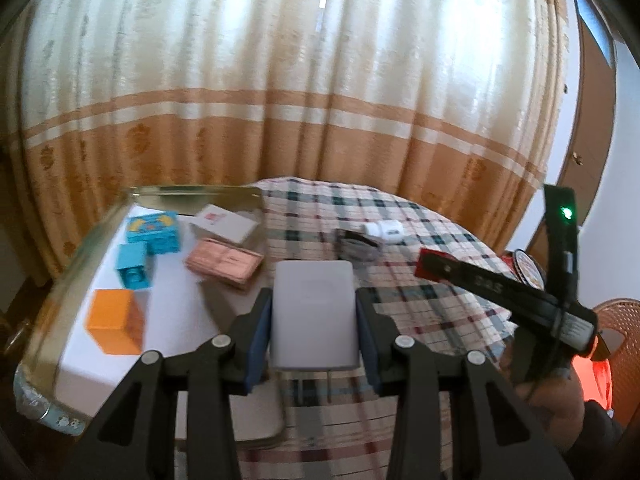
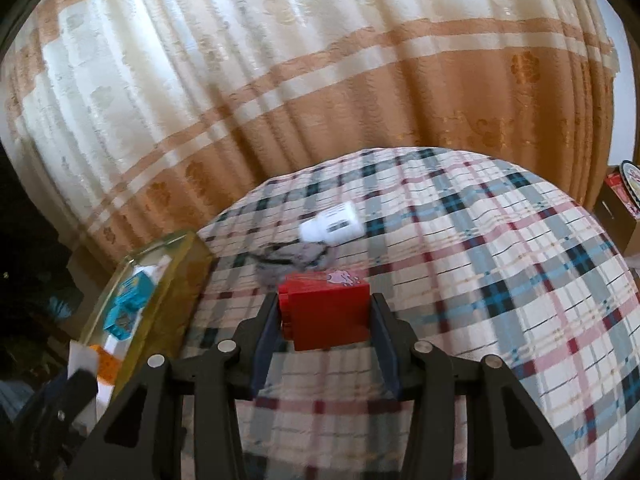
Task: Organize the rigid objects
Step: 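Carry the white charger and red cube over the white tray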
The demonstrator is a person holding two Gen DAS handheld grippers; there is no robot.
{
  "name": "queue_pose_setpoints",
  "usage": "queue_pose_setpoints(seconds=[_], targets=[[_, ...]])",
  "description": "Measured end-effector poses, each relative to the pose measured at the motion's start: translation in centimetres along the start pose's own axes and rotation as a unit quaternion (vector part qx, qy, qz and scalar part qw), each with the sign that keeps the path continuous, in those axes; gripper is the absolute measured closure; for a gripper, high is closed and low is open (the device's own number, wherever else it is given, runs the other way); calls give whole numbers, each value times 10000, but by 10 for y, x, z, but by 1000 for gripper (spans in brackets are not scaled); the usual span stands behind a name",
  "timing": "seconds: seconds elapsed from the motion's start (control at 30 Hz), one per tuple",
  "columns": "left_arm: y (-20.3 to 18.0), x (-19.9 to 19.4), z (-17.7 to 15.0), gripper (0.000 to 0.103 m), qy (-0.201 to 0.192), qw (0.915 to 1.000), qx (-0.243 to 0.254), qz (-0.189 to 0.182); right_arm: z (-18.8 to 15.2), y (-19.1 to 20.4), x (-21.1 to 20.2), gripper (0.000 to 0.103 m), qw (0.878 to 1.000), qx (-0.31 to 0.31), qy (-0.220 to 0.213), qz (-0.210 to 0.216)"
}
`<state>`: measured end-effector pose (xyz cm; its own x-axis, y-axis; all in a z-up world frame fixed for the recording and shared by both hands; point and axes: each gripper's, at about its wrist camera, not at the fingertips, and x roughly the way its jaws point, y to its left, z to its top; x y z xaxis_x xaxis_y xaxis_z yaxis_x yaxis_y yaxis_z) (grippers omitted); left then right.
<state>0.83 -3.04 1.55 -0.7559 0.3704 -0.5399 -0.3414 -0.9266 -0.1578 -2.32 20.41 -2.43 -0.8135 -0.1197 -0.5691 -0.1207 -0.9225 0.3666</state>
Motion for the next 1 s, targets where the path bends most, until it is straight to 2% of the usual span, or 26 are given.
queue_pose_setpoints(seconds=[0.37, 0.63, 0.77, 1.0], targets=[[50, -21, 4, 64, -263, 9974, -246, 621, -3, 67, -30, 56, 9952, -507, -148, 827], [84, -32, 4, 64, -374, 9928, -406, 1060, -32, 136, -27, 55, 9821, -1253, 122, 1400], [102, -38, 3, 64, -415, 9896, -517, 1277, -46, 159, -22, 55, 9756, -1569, 219, 1522], [115, -43, -4, 64, -372, 9872, -534, 1456, -58, 179, -4, 55, 9694, -1767, 432, 1647]])
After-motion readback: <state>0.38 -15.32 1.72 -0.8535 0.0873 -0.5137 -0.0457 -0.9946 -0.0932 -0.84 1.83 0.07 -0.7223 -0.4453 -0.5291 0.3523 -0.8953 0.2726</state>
